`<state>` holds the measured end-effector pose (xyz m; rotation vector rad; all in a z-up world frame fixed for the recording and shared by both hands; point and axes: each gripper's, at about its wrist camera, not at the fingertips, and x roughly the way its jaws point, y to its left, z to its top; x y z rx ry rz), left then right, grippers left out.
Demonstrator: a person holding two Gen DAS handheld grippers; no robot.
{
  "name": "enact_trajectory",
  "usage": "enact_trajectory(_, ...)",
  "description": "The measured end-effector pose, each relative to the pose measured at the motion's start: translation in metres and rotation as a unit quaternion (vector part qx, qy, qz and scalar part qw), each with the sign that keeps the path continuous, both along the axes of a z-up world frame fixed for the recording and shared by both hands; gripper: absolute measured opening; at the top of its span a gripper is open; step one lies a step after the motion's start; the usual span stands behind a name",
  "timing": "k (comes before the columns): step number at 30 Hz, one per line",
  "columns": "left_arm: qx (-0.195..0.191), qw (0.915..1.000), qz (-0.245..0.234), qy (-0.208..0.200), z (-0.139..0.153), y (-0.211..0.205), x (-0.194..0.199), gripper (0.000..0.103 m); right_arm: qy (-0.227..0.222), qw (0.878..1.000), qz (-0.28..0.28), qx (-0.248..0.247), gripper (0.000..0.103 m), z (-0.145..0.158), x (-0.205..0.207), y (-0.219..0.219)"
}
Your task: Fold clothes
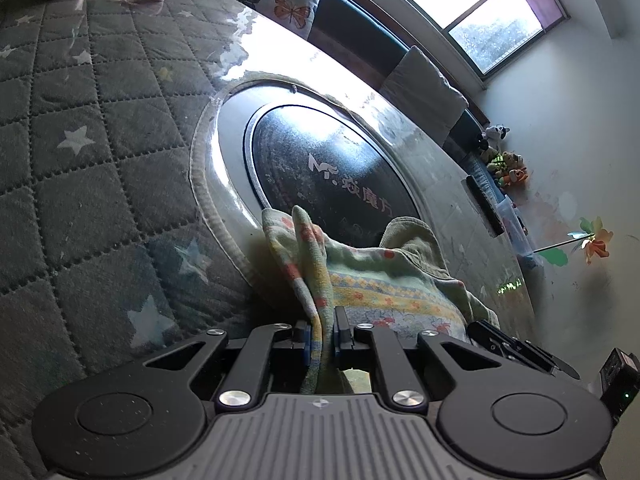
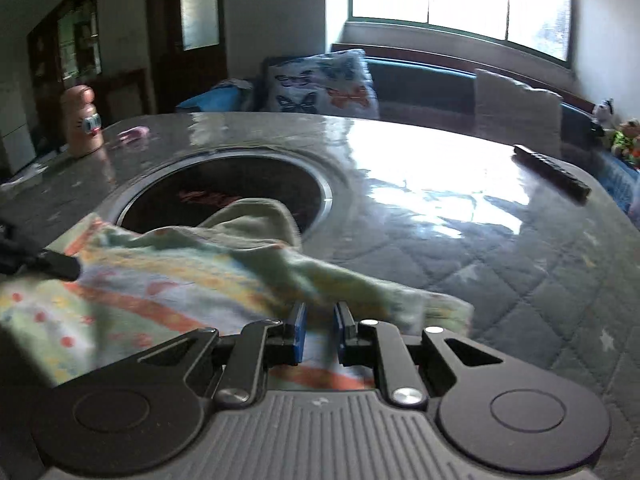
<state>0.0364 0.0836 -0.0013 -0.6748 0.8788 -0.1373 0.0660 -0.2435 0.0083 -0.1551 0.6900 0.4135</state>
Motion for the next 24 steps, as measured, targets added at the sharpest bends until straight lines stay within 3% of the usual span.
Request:
enact_trajectory(4,0.007,1.0,-0.001,-0.001,0.0,-0.001,0.0,0.011,-0.011,0.999,-0.032,-0.003,0.014,0.0,0.002,-0.015)
enact_trajectory(9,0.012,0.9999,-0.001,-0.003,0.001,-0.003,-0.001,0.011,-0.008,0.997,-0.074,0.007,0.029,-0.002,0.005,-0.036)
enact_trajectory(15,0.014,0.9999,0.0,-0.002,0.001,-0.004,-0.002,0.011,0.013,0.991,-0.117,0.068,0.047,-0.008,0.011,-0.057)
enact_trajectory(21,0.023,0.9997,0.0,-0.003,0.003,-0.007,-0.002,0.011,0.028,0.988,-0.109,0.108,0.048,-0.011,0.008,-0.06)
enact_trajectory(24,0.028,0.9996,0.001,-0.003,0.004,-0.009,-0.002,0.011,0.017,0.992,-0.093,0.087,0.032,-0.011,0.004,-0.048)
